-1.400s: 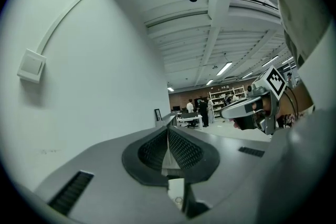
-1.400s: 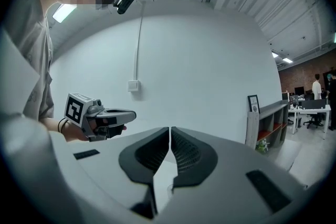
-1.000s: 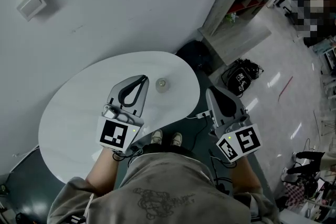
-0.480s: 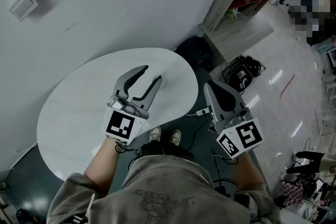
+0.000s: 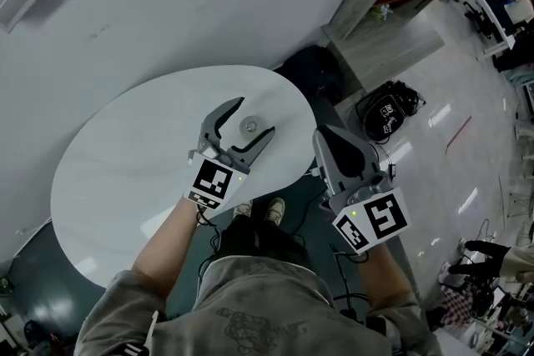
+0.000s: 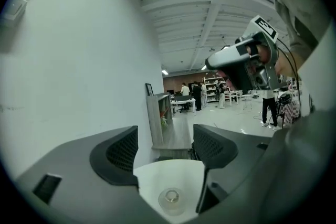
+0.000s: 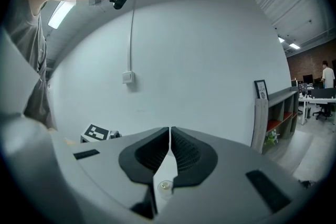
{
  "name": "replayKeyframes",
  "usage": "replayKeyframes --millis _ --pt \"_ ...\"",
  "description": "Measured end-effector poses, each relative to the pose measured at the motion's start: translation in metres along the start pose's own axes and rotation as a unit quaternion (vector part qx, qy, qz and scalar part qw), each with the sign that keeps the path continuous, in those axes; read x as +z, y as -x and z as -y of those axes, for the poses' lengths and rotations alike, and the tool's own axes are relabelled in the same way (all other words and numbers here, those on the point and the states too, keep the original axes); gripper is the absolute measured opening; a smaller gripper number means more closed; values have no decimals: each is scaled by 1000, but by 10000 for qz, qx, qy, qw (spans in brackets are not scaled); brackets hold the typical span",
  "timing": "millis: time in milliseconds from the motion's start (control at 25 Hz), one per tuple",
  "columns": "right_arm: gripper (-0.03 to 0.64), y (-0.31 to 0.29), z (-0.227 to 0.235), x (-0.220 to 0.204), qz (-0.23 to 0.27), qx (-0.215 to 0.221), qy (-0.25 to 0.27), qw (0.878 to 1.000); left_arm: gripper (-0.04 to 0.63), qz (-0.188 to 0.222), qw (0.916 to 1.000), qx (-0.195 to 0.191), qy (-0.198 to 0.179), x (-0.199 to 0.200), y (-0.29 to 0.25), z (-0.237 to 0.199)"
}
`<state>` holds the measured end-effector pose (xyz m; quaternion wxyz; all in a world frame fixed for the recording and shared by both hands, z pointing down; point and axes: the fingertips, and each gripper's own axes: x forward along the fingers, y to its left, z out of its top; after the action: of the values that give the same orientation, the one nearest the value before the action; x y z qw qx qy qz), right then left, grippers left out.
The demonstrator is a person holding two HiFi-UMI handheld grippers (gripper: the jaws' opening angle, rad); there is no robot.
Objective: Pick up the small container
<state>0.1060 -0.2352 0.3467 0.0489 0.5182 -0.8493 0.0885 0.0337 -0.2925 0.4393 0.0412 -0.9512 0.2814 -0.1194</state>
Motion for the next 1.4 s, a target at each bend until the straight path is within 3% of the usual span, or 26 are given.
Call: replayKeyframes --millis 720,1040,1240,1400 --pt "32 -56 40 -106 -542 -155 -504 9971 350 -909 9943 -423 373 -157 -61 14" --pt "32 -65 54 -138 -666 -267 -605 9956 351 -1017 9906 -704 588 -192 -76 24" --pt "32 -64 62 -149 -674 -350 -679 9948 351 -1212 9882 -863 358 -206 -85 29" --pt "32 -61 67 -155 -700 -398 -717 9942 350 -1175 9879 -910 439 -207 -87 31"
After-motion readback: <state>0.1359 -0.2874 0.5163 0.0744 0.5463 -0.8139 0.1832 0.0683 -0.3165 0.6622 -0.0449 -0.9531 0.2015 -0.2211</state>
